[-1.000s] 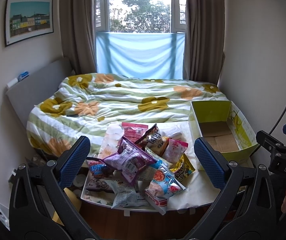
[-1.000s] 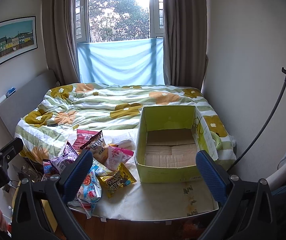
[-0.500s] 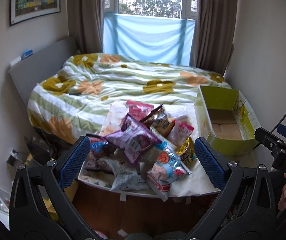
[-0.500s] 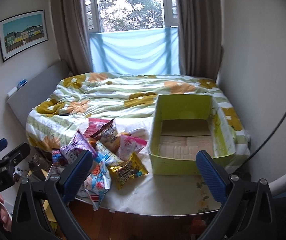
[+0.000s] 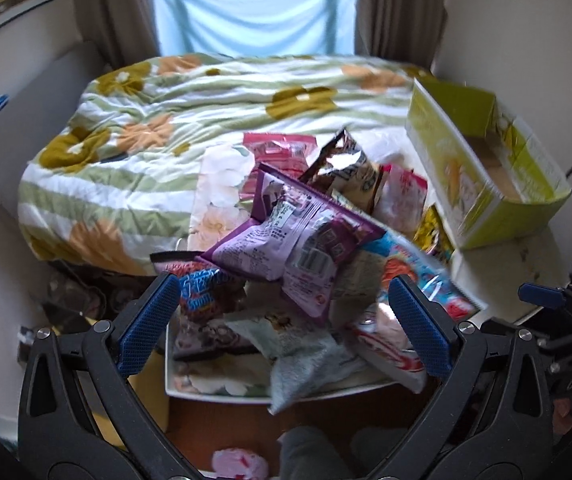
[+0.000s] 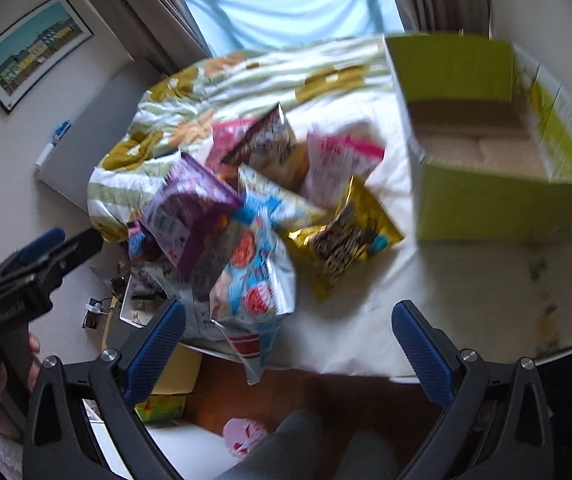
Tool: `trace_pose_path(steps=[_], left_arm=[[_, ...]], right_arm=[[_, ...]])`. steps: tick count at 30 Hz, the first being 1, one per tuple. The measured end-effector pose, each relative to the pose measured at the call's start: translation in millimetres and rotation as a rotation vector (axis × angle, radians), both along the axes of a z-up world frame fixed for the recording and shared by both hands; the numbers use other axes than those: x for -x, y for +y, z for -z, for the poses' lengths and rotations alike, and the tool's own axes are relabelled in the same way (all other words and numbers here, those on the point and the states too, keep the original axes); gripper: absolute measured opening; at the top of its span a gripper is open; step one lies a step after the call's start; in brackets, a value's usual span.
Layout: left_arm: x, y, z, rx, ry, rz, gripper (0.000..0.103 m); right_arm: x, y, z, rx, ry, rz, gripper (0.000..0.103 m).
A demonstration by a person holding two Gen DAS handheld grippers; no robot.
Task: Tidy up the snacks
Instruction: 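Grasp the purple snack bag with the left tool while the right tool grasps the blue-white bag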
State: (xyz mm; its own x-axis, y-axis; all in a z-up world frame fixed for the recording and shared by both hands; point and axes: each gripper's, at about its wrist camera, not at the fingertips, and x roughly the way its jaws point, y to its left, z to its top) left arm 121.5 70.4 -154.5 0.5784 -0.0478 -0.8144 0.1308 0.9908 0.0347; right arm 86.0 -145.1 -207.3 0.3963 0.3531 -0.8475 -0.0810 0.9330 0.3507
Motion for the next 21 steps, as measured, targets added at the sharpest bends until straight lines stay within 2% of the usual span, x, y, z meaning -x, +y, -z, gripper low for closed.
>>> trace_pose_path(steps=[7,12,16,18,21], left_arm=[[-46.9,-0.6,41.8,-0.018,0.090,0.132,0.103],[-70.4,-7.7,62.9,-0.046,0.131,0.205,0.103],[-78.6,-11.7,75.6,-0.050,0.165,0.255,0.103],[-81.5,-14.5,81.4,-0.059,0.175,0.278,0.103],[-84.4,-16.9,85.8,-0.057,0.181,0.298,0.100]], right_arm=[[-11.2,28.2,32.3,-0.016,0.072,0.045,0.100],[-22.3,42.7,51.2,-0.006,0.102,0.070,0.087],[-27.7,45.4,61.3,0.001,0.123,0.095,0.085],[-29.7,45.6,66.0,-0.018,0.138,0.102,0.074],[-30.1,45.2,69.4,-0.041,0.144,0.114,0.069]])
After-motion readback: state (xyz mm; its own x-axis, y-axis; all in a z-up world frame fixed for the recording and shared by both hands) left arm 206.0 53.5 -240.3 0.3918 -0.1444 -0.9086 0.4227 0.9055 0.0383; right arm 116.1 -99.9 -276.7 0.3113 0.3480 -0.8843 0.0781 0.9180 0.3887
